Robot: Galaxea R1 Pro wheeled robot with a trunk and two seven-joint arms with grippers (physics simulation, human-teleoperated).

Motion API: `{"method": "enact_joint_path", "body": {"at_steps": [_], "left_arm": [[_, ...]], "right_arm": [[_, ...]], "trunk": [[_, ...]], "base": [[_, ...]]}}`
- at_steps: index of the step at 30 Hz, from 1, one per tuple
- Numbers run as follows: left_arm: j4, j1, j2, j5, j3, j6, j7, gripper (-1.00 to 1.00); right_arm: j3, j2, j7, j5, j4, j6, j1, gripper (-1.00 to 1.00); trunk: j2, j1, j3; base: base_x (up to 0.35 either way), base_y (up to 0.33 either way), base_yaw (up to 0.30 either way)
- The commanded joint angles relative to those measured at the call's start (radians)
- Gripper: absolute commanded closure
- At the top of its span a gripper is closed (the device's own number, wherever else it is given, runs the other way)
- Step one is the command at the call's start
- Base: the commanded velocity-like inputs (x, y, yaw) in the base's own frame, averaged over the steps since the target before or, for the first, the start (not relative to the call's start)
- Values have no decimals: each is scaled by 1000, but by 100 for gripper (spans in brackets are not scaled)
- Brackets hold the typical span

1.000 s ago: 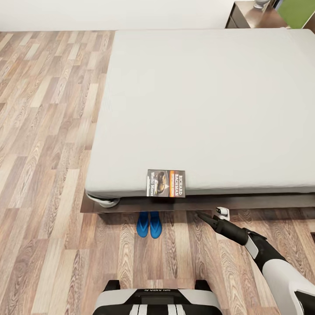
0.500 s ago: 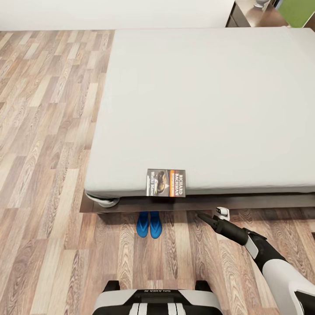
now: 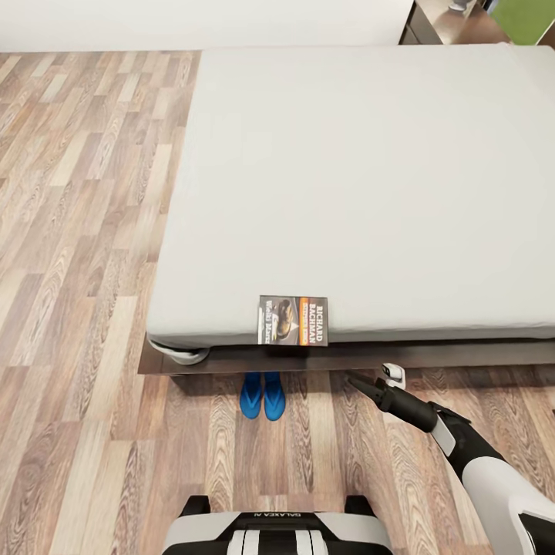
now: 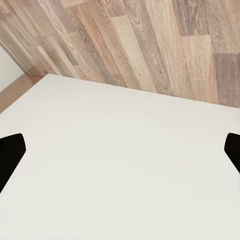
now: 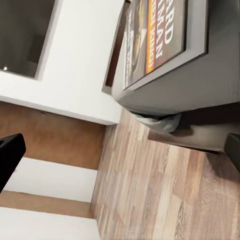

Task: In the bedroom, move the book from the bed onto either nightstand, and place the two sandals side by side next to the bed.

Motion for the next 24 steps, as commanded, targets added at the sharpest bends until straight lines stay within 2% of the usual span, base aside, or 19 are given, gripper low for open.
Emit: {"method": "enact_joint_path", "body": {"at_steps": [1, 9, 12, 24], "left_arm": [[1, 0, 0, 10, -8, -4, 1, -100], [1, 0, -1, 10, -8, -5, 1, -100], [-2, -8, -16, 10, -11, -4, -6, -100], [-2, -8, -16, 10, -11, -4, -6, -100]], "right_arm": [[-2, 0, 4, 0, 0, 9, 0, -100], [-2, 0, 4, -1, 0, 7, 0, -100], [3, -1, 4, -15, -12, 24, 2, -100], [3, -1, 4, -15, -12, 36, 2, -100]], "trunk": [[-7, 4, -4], [-7, 4, -4], [-7, 4, -4], [-7, 4, -4]], "base": [[0, 0, 0], [0, 0, 0], [0, 0, 0], [0, 0, 0]]}}
